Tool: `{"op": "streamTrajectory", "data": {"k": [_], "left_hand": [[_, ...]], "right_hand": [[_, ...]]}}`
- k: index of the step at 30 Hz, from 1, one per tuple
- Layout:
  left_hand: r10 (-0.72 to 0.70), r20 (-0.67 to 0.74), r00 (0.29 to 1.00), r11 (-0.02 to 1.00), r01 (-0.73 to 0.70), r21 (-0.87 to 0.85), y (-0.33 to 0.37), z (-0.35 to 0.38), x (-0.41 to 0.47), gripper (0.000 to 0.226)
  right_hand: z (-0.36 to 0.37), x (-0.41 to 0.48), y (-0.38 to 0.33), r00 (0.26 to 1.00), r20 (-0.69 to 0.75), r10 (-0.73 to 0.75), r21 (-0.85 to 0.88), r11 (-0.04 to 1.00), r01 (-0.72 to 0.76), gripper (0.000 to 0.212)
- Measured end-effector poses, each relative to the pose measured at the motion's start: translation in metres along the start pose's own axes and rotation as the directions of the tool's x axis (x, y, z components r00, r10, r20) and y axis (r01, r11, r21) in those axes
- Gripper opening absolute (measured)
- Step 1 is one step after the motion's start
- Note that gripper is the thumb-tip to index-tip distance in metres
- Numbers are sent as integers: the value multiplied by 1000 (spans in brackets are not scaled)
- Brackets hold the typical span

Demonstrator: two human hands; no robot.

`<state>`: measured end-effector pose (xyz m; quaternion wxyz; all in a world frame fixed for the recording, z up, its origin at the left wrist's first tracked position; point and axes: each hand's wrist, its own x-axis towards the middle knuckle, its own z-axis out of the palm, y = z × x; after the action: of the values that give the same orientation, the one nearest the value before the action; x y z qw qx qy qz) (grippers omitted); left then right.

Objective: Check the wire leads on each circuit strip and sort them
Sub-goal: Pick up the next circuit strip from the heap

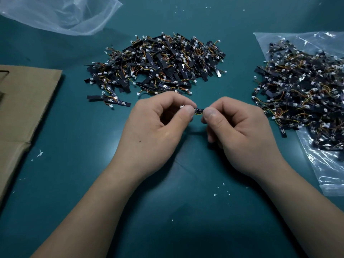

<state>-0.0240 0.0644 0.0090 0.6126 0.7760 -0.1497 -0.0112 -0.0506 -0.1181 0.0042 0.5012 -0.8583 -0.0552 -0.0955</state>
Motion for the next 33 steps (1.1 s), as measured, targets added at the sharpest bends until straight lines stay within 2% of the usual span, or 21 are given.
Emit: {"op": "streamTrajectory", "data": {"k": [5, 8, 12, 33], "left_hand": [[-2, -42, 999, 999, 4, 47, -2, 0, 0, 9], [4, -11, 1000, 999, -3, 35, -1, 1, 0, 8], [19, -1, 1000, 994, -19, 112, 0, 1, -1, 11], [41, -27, 999, 992, -38, 118, 3, 4, -3, 11]], "right_hand": [[0, -1, -2, 999, 40, 9, 12, 1000, -9, 23], [0, -1, -1, 1000, 24, -6, -2, 1000, 6, 19], [0, -1, -1, 1000, 21, -6, -2, 1000, 6, 19], [0, -2, -1, 999, 37, -3, 15, 1000, 3, 21]]}}
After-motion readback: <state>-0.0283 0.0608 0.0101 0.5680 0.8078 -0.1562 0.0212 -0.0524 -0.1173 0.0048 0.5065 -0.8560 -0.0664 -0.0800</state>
